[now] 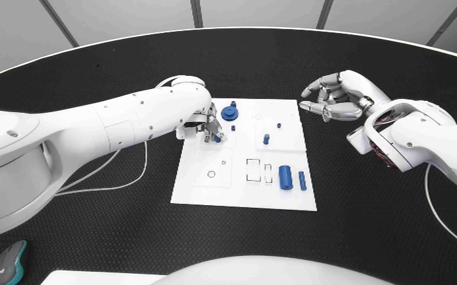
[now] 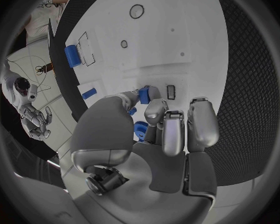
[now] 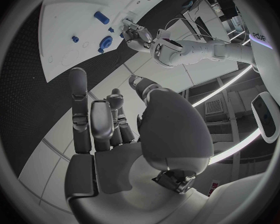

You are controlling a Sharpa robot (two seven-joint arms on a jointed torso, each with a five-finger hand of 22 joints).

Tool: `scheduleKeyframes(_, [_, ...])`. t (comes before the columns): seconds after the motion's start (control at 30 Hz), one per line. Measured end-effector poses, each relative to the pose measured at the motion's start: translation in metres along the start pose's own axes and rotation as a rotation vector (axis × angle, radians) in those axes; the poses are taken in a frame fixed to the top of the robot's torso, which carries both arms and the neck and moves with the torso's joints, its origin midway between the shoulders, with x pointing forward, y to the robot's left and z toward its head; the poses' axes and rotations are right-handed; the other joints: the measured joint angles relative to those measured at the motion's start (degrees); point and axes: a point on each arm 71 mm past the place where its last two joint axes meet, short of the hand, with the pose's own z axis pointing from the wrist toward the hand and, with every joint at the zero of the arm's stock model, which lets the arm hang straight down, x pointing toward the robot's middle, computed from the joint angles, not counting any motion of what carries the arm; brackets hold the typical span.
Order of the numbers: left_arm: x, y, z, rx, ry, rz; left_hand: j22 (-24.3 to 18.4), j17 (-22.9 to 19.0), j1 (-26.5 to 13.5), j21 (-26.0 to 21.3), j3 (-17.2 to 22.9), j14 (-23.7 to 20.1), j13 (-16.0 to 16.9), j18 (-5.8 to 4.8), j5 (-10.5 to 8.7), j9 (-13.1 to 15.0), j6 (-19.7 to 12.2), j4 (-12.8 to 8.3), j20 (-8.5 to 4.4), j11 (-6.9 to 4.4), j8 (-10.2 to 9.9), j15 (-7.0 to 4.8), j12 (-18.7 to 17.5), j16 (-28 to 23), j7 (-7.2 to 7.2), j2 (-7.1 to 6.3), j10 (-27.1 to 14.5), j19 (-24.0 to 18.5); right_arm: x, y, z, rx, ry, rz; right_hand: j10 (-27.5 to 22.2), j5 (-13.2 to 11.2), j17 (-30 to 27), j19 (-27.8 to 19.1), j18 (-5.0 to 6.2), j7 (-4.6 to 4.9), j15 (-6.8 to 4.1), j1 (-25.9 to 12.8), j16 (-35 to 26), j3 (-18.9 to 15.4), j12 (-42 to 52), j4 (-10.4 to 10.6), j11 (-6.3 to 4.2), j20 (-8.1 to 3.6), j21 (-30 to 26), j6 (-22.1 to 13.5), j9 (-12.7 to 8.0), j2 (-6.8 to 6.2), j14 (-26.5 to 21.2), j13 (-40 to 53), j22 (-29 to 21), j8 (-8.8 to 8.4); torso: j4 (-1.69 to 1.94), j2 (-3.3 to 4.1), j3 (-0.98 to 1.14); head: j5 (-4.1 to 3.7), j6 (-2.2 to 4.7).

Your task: Assemble the parts on the task board

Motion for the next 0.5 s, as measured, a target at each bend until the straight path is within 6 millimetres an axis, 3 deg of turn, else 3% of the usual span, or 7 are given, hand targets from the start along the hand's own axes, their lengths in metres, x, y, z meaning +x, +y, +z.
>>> scheduleKeyframes(0.5, [0.0002,0.0032,0.0004,-0.005,0.01,0.006,-0.01,0.0,-0.31,0.0,-4.23,0.0,-0.26,0.01,0.0,-0.03,0.19,1.7,0.0,0.01,0.01,0.0,0.0,0.0,-0.19,-0.31,-0.44,0.0,-0.0005,-0.0005,-0.0005,0.001,0.0,0.0,0.0,0.0,-0.11,0.0,0.0,0.0,0.0,0.0,0.0,0.0,0.0,0.0,0.0,0.0,-0.37,0.0,-0.01,0.0,0.0,-0.11,-0.21,0.0,0.05,0.0,-0.04,-0.05,0.03])
